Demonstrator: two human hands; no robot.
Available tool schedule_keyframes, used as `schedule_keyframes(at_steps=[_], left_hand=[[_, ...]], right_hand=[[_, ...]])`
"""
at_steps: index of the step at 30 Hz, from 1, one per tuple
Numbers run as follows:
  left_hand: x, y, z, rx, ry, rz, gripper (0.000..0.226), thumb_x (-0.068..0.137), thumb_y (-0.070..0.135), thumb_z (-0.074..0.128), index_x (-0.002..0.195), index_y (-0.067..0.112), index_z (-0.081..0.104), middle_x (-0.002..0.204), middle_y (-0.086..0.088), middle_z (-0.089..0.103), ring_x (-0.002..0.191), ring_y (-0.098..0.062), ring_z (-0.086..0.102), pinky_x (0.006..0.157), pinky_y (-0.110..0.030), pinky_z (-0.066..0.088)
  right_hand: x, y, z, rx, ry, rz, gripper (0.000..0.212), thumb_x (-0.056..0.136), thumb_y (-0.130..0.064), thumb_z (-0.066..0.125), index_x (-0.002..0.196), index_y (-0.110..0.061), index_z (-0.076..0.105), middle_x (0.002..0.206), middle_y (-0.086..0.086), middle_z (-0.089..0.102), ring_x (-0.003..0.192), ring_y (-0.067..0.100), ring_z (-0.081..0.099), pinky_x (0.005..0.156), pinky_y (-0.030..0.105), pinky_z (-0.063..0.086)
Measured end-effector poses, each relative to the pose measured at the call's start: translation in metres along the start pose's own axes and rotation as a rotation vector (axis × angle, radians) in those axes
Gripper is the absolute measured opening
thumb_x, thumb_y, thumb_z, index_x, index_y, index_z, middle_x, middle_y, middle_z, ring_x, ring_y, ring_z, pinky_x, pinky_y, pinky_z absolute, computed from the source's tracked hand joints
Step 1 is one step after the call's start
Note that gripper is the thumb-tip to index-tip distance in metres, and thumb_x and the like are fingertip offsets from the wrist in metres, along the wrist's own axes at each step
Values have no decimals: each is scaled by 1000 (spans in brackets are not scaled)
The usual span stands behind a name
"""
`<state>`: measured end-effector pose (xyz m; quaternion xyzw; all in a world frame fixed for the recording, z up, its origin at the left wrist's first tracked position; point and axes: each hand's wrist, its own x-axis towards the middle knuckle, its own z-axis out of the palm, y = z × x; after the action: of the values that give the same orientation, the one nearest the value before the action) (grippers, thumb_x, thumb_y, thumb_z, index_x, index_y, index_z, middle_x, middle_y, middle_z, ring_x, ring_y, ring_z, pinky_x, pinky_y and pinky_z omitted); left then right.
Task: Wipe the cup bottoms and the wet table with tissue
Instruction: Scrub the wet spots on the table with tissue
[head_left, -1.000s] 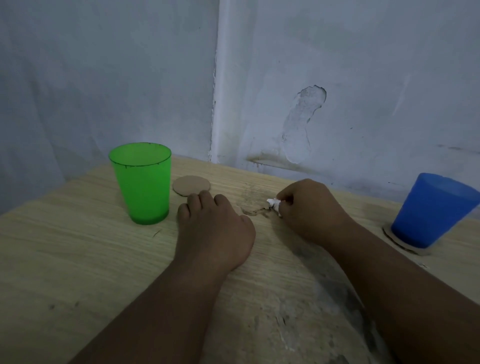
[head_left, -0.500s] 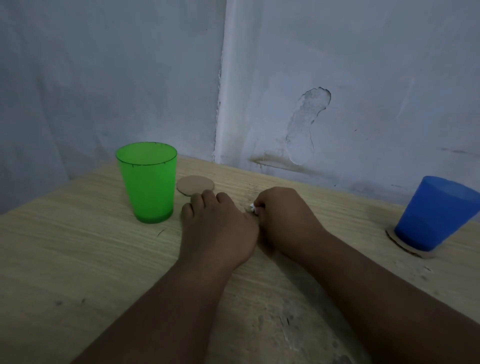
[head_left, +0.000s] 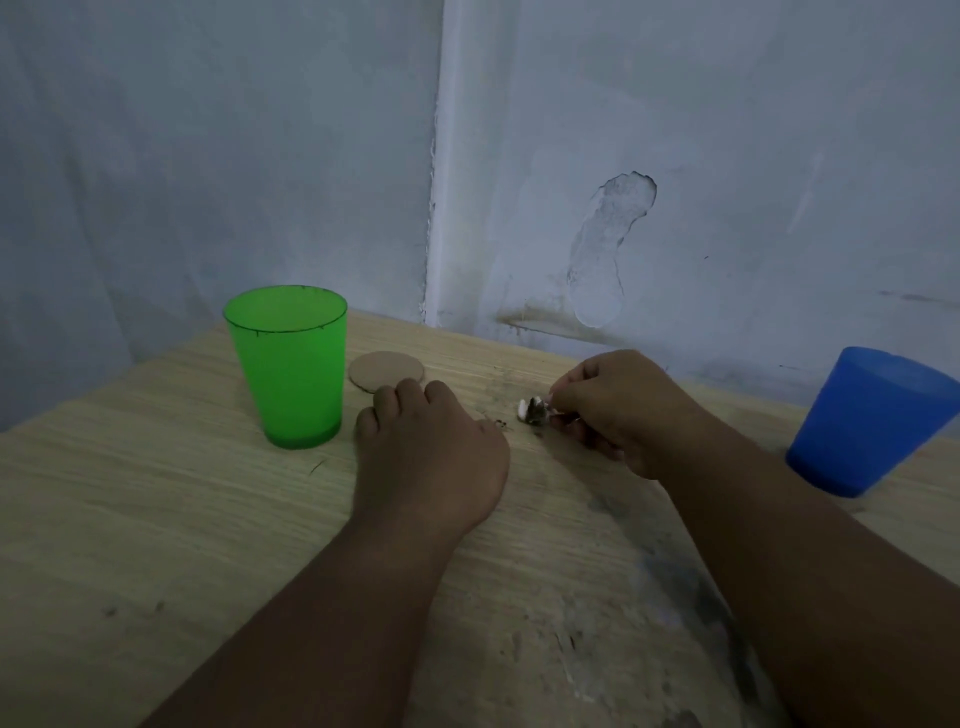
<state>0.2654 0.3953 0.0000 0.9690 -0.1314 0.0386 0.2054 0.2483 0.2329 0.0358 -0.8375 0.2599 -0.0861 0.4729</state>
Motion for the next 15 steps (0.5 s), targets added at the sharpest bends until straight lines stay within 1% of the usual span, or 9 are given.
schedule_keyframes(at_steps=[2, 3, 5, 6, 8, 10, 11, 13, 15], left_hand=[[0, 1, 0, 1, -5, 2, 44, 99, 39, 33, 129, 12, 47, 139, -11, 44, 130, -30, 35, 110, -44, 27], [-1, 1, 0, 4, -9, 3, 44, 99, 39, 33, 129, 12, 47, 139, -11, 44, 130, -30, 35, 110, -44, 27], [-1, 0, 0, 12, -10, 7, 44, 98, 39, 32, 128, 12, 48, 139, -11, 43, 130, -30, 35, 110, -44, 27], [-2, 0, 0, 13, -10, 10, 43, 98, 39, 32, 127, 12, 49, 139, -11, 43, 130, -30, 35, 110, -44, 27], [-2, -1, 0, 10, -13, 10, 41, 98, 39, 31, 124, 13, 50, 138, -11, 43, 129, -29, 35, 110, -44, 27], [-2, -1, 0, 10, -13, 9, 41, 98, 39, 32, 123, 13, 50, 138, -11, 43, 130, -29, 35, 111, -45, 27], [-2, -1, 0, 10, -13, 9, 41, 97, 39, 31, 123, 14, 51, 139, -11, 43, 130, -29, 35, 111, -45, 27], [-2, -1, 0, 14, -11, 10, 43, 97, 40, 30, 124, 14, 51, 140, -11, 43, 131, -29, 35, 111, -45, 27], [-2, 0, 0, 22, -7, 10, 44, 97, 40, 31, 125, 14, 51, 141, -11, 43, 131, -30, 34, 111, -45, 27]], right_hand=[[5, 4, 1, -90, 35, -57, 22, 82, -3, 64, 92, 17, 66, 75, 36, 60, 55, 25, 48, 51, 29, 41], [7, 6, 2, -116, 38, -62, 24, 81, -3, 63, 93, 18, 65, 70, 31, 54, 58, 25, 47, 54, 31, 40], [11, 9, 2, -167, 51, -71, 28, 82, -6, 63, 97, 17, 64, 70, 20, 49, 62, 24, 45, 57, 34, 39], [13, 11, 0, -182, 60, -75, 29, 83, -10, 63, 98, 14, 66, 72, 20, 53, 63, 24, 48, 58, 36, 43], [14, 14, -1, -188, 79, -91, 25, 83, -18, 61, 89, 5, 70, 80, 23, 64, 68, 25, 56, 65, 39, 53], [11, 13, -4, -297, 73, -176, 29, 87, -23, 60, 74, 2, 67, 78, 21, 65, 66, 23, 56, 59, 33, 49], [8, 12, -4, -370, 52, -247, 32, 89, -27, 60, 73, -1, 69, 81, 15, 69, 67, 19, 59, 58, 28, 46], [-1, 9, -5, -468, 5, -385, 28, 90, -40, 63, 89, -16, 76, 93, -3, 72, 78, 9, 63, 62, 22, 47], [-6, 7, -6, -553, -8, -477, 33, 85, -49, 67, 108, -25, 71, 103, -9, 67, 86, 5, 60, 69, 21, 44]])
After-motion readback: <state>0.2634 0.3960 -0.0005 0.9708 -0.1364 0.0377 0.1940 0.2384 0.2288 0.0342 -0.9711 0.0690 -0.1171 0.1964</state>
